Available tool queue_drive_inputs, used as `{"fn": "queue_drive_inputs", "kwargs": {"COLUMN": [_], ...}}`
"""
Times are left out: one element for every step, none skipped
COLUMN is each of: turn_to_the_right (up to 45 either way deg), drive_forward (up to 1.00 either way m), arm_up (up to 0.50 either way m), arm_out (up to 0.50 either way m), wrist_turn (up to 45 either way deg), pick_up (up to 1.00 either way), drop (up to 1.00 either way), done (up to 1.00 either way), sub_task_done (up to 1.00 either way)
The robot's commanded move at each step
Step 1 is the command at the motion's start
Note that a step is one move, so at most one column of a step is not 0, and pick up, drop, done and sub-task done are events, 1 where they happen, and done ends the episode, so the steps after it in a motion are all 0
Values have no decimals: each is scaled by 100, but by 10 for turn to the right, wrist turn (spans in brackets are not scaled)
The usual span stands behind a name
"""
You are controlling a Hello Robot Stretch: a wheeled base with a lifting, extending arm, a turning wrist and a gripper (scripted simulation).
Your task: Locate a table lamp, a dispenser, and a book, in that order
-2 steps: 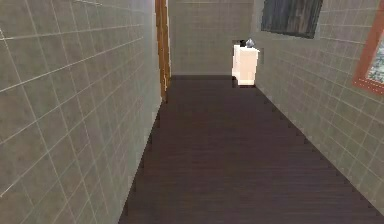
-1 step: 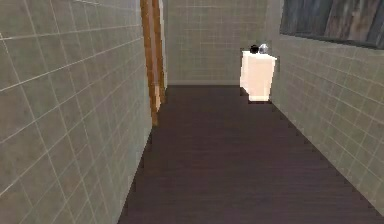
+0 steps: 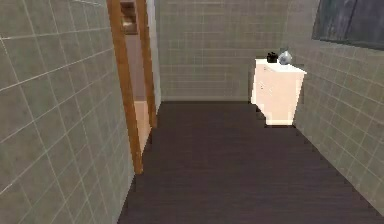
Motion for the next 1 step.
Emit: {"fn": "queue_drive_inputs", "kwargs": {"turn_to_the_right": [0], "drive_forward": [100], "arm_up": [0], "arm_out": [0], "wrist_turn": [0], "pick_up": [0], "drop": [0], "done": [0], "sub_task_done": [0]}}
